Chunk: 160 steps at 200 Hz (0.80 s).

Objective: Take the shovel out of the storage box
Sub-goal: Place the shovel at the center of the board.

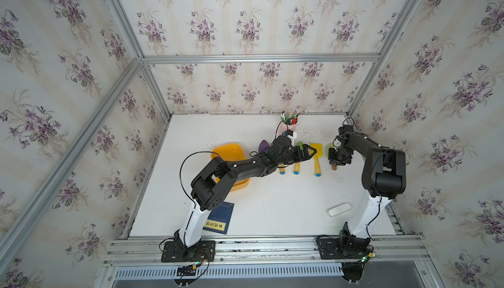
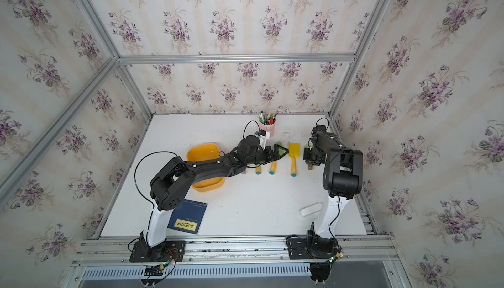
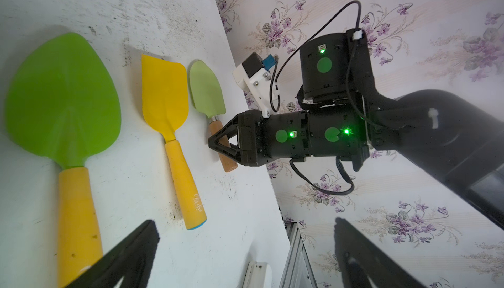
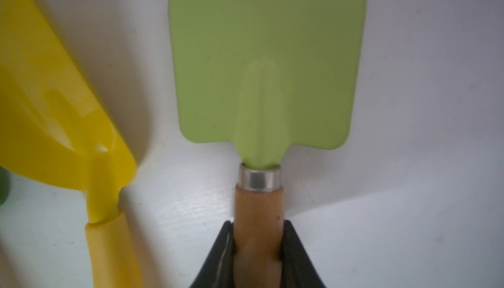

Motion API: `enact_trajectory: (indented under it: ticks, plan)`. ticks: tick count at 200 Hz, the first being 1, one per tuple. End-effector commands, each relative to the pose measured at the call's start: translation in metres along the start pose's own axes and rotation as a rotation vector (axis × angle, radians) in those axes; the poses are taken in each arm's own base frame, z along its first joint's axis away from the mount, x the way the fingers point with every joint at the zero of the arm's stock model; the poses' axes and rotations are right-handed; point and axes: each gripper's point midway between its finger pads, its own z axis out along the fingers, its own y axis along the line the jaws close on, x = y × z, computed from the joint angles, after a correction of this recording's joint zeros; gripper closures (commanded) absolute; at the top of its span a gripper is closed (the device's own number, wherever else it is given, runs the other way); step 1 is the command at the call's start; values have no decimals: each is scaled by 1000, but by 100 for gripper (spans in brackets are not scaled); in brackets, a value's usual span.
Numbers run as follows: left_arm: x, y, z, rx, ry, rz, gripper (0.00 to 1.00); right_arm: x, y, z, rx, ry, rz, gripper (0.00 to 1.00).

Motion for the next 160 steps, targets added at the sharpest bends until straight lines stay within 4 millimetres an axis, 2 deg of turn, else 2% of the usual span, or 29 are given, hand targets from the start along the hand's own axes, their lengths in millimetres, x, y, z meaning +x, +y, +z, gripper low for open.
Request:
enact_trajectory:
  ticks: [1,40,110,160]
  plan:
    - [-2,-3,2,21,-8,26,0,-2,-2,3,13,-1,-13,85]
    - [-1,-4,-1,19,-8,33,0,4,0,10,1,57,9,75]
    - [0,-5,0,30,0,29,0,7,8,10,-40,74,3,72]
    - [-1,-4,-2,31,1,27,0,11,4,12,-24,79,-2,67]
